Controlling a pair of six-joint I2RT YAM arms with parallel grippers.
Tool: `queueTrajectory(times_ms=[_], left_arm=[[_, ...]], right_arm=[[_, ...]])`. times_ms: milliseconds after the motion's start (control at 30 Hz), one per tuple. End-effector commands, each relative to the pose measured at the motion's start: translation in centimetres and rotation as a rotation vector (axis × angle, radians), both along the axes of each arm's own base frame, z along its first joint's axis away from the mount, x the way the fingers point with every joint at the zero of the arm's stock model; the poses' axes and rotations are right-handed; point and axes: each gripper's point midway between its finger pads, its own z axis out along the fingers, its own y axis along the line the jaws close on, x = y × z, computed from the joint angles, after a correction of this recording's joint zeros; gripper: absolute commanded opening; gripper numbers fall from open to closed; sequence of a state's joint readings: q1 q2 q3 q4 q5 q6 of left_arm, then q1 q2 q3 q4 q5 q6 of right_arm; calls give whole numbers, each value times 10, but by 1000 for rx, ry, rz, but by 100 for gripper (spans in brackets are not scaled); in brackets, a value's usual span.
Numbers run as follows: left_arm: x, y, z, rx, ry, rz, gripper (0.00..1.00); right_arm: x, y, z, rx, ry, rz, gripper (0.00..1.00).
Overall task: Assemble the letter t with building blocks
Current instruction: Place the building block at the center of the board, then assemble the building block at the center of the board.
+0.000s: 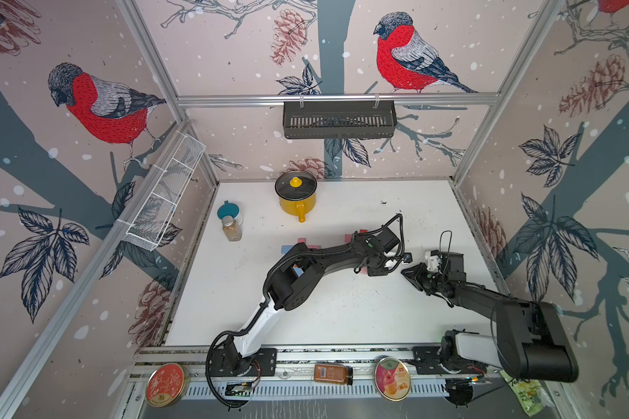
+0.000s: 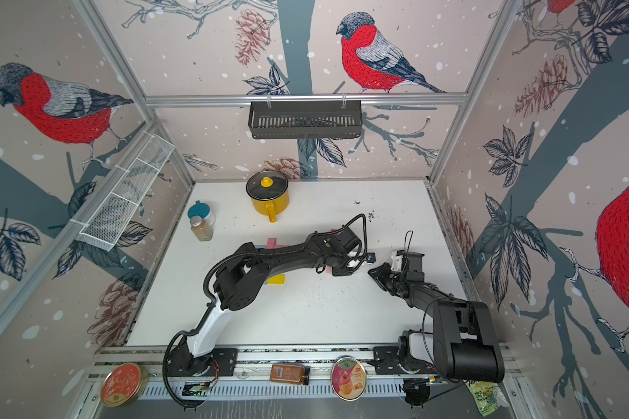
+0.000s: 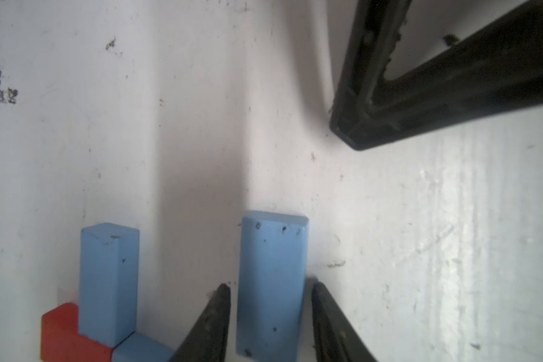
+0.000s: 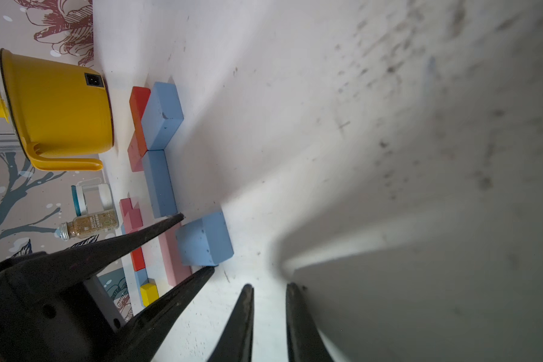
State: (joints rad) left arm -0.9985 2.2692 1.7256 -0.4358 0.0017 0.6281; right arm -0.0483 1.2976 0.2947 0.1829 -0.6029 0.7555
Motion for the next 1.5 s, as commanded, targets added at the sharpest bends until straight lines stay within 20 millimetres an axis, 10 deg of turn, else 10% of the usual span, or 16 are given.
queueTrajectory(times_ms=[0,233,433,633,800,1133,1467], left_arm=[[-18,28,-16,129,59,-1,51],[-19,11,28,32,38,47,53],[10,11,115,-205,-15,221,55],[47,56,209,-484,-42,427,59],[59,109,252,-605,-142,602,62],[74,218,268,-729,-163,871,63],[72,255,253,-722,-198,955,64]], right_arm=[[2,-6,-6,-42,13,-8,25],[16,-13,-9,-70,12,-12,26],[27,-13,-14,-98,8,37,37],[38,-9,-13,-140,-10,89,49],[33,4,-16,-116,19,94,40],[22,21,-29,-132,51,109,28],[7,24,-31,-134,87,74,29]])
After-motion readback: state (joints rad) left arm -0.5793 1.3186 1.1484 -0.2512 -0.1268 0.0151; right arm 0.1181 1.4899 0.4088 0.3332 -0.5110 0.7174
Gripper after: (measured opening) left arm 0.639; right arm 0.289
